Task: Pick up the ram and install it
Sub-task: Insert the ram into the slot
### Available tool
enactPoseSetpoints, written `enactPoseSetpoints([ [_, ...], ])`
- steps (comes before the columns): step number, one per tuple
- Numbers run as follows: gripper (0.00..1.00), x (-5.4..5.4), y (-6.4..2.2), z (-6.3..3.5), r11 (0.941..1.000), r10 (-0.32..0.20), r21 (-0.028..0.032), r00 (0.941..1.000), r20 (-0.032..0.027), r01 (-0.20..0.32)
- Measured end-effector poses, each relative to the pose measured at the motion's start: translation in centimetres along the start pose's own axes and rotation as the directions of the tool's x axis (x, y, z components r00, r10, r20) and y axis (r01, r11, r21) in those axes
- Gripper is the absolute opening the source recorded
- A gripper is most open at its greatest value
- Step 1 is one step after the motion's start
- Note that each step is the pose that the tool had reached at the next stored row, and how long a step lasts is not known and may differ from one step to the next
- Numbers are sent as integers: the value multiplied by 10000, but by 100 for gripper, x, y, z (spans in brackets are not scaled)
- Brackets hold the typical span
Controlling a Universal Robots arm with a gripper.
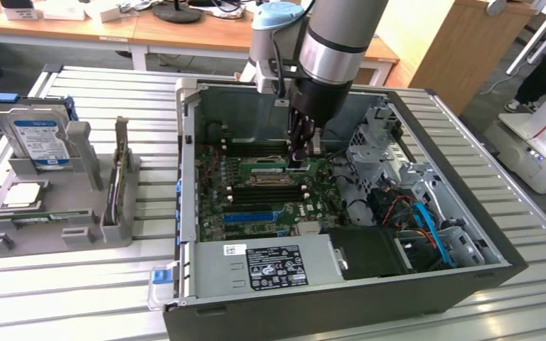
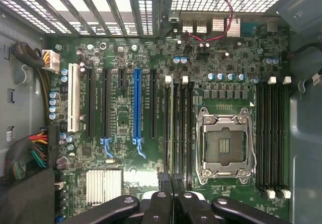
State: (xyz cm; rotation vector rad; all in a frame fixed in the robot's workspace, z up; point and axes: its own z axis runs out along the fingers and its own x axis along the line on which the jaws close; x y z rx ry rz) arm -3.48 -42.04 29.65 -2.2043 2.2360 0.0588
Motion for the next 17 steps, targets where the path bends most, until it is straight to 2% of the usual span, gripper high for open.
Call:
enactPoseSetpoints([
  [13, 12, -36, 0, 11, 10000, 0, 0, 10000, 1, 0],
  [17, 12, -35, -1, 44, 10000, -1, 1, 10000, 2, 1],
])
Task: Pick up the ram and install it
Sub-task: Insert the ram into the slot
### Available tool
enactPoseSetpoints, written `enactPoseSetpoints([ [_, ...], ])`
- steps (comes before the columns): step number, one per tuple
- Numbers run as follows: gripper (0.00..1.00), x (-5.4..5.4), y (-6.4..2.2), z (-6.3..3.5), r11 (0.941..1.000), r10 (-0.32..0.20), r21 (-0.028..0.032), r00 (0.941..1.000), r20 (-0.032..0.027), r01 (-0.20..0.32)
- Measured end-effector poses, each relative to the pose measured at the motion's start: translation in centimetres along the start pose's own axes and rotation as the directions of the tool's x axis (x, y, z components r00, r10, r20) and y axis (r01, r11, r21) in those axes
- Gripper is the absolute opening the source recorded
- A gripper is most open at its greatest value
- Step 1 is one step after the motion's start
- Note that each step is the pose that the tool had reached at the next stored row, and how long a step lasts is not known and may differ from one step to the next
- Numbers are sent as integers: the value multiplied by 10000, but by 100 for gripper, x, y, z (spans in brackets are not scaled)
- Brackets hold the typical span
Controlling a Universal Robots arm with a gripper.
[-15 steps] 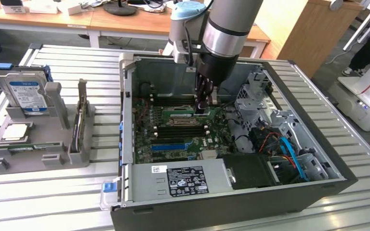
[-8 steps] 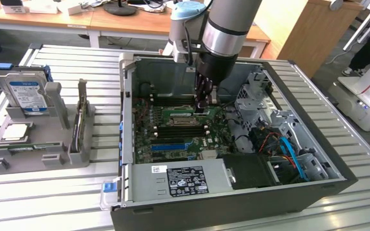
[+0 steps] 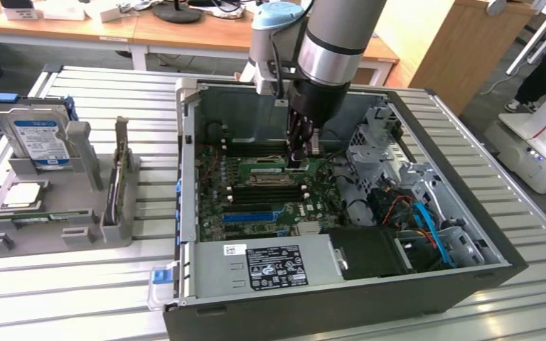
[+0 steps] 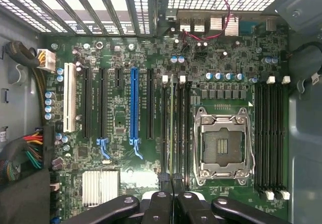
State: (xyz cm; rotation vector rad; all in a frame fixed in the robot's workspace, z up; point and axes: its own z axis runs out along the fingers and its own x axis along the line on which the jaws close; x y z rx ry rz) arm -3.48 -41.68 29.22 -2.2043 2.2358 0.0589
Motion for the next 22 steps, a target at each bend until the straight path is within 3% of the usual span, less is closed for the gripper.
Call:
enactPoseSetpoints([
  [14, 12, 3, -3, 126, 10000, 0, 0, 10000, 0, 0],
  [22, 12, 3, -4, 143, 10000, 0, 2, 10000, 3, 0],
])
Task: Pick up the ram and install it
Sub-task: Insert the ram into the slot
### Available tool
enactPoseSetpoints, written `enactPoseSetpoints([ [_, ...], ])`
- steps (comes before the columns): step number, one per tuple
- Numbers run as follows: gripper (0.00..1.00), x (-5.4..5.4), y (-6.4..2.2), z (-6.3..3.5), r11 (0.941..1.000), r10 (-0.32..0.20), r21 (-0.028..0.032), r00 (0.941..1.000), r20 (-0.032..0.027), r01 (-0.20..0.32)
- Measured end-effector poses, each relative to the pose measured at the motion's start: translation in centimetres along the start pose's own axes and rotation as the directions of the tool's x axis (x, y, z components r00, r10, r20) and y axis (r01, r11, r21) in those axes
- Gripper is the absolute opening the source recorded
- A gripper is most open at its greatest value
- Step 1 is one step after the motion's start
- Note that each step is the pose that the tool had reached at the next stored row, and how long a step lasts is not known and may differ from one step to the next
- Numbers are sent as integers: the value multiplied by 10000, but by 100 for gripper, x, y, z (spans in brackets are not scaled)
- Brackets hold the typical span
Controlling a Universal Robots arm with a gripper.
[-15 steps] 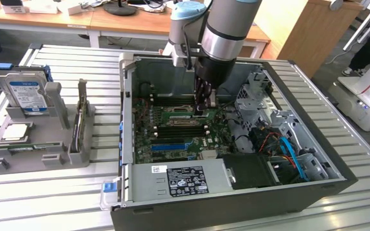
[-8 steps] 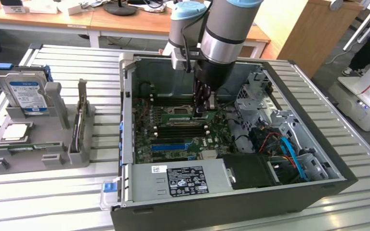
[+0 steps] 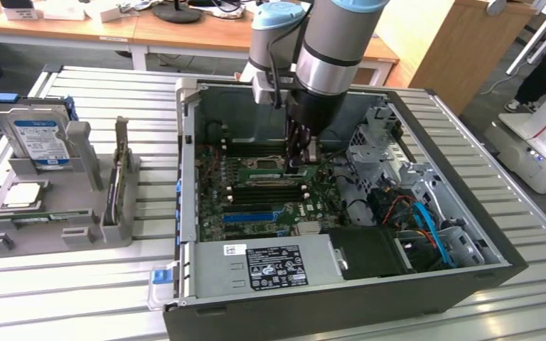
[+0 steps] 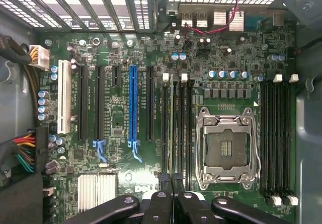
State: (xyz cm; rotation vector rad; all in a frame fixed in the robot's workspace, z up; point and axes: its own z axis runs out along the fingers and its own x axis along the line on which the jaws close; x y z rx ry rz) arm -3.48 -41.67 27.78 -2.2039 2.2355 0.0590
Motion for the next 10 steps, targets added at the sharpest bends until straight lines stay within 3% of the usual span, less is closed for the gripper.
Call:
enactPoseSetpoints([
  [10, 12, 2, -2, 89, 10000, 0, 0, 10000, -4, 0],
])
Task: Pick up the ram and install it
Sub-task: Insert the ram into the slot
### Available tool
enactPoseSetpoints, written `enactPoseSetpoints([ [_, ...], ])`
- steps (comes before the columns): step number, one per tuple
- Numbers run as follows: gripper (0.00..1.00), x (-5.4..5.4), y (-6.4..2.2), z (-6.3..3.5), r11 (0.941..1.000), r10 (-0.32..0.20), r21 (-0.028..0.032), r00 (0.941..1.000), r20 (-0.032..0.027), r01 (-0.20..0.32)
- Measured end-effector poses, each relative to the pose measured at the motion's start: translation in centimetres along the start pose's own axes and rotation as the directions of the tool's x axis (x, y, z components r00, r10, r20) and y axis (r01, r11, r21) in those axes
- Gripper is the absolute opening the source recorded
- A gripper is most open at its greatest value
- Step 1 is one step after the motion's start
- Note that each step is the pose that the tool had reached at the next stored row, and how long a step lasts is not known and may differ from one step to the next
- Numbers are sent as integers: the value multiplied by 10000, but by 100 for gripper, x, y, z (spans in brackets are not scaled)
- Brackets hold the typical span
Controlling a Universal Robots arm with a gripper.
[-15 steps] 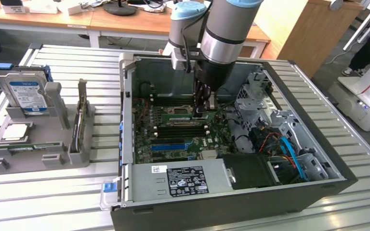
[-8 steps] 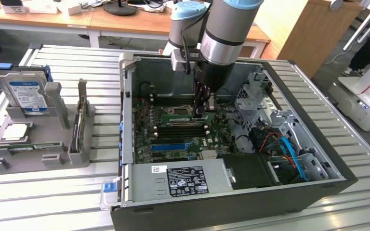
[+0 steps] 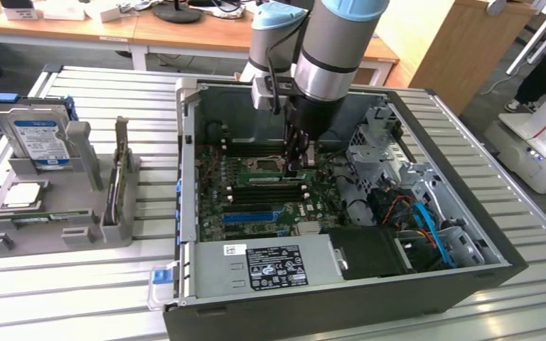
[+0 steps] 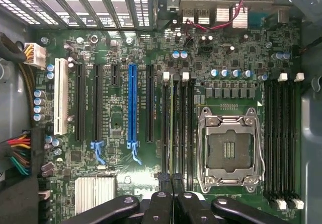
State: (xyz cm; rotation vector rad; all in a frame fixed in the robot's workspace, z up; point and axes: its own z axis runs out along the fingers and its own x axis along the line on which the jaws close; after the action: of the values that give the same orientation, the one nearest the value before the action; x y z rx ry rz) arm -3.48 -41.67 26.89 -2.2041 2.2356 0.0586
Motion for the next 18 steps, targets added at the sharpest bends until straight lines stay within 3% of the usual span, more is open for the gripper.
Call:
enactPoseSetpoints([
  [18, 12, 3, -3, 103, 10000, 0, 0, 10000, 1, 0],
])
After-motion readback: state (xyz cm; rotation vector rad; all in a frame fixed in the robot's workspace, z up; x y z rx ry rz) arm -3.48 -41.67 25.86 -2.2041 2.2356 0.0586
